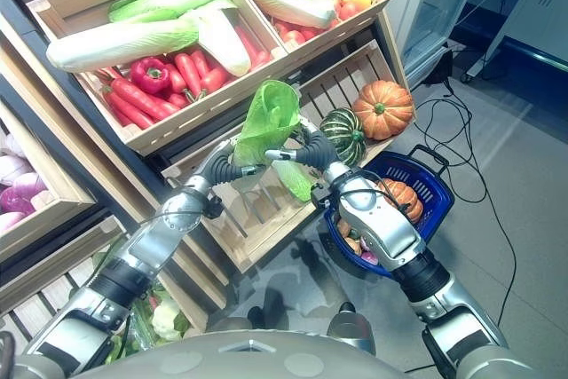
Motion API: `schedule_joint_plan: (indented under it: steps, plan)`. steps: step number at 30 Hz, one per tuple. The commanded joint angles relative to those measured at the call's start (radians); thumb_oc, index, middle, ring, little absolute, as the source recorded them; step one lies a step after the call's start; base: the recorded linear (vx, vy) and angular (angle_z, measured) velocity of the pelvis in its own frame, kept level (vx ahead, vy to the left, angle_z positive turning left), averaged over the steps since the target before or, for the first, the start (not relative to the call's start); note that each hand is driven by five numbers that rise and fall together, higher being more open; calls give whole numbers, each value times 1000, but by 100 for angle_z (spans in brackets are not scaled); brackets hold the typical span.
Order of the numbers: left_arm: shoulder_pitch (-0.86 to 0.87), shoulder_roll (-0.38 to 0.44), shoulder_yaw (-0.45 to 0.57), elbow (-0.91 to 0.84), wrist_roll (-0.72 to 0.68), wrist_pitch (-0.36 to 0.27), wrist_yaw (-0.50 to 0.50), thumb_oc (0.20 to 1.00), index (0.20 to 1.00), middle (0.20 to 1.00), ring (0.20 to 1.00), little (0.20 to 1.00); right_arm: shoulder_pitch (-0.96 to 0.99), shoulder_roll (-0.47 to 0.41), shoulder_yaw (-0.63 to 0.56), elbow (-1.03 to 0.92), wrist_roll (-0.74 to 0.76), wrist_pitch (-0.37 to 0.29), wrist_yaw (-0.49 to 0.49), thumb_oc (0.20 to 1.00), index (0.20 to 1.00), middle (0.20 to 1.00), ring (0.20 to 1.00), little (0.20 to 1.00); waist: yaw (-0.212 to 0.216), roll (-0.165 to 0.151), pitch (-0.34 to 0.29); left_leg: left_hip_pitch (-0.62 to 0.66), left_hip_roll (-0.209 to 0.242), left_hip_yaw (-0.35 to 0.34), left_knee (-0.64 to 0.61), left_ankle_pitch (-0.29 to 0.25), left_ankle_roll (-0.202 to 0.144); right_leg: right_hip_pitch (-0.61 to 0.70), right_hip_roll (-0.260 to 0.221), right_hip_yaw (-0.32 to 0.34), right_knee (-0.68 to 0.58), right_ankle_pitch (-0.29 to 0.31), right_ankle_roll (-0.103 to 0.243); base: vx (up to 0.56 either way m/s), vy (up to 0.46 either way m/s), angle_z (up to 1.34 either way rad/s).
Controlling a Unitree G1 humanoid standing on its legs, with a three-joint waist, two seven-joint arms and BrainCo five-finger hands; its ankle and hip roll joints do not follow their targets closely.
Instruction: Pick up fruits and vegetables into the basket
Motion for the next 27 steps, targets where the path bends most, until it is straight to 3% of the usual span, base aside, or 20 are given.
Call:
schedule_joint_plan:
  steps: [1,10,18,27]
  plan:
    - [-156,-7,-70,-60,61,-29,42,200,200,200,200,200,-91,70,66,-20,13,-31,5,1000,1000,1000,1000,1000,9,-51,-45,7,-28,51,43,-138,23,17,-89,18,-47,39,110,-31,8,1]
    - [-198,-15,-109,-68,153,7,68,200,200,200,200,200,-105,81,87,-8,-8,-25,-13,1000,1000,1000,1000,1000,2,-51,-50,13,-28,57,30,-134,24,18,-90,16,-49,42,111,0,0,0]
    - [-225,-23,-143,-75,294,31,126,200,200,200,200,200,-105,81,96,55,-99,-16,-90,1000,1000,1000,1000,1000,-7,-48,-52,20,-29,63,21,-136,28,23,-89,18,-54,38,110,0,0,0]
    - [-247,-42,-186,-67,296,80,114,200,200,200,200,200,-99,89,112,79,-78,-32,-74,1000,1000,1000,1000,1000,-15,-45,-50,20,-29,67,19,-138,29,21,-90,20,-53,38,112,-3,1,-1]
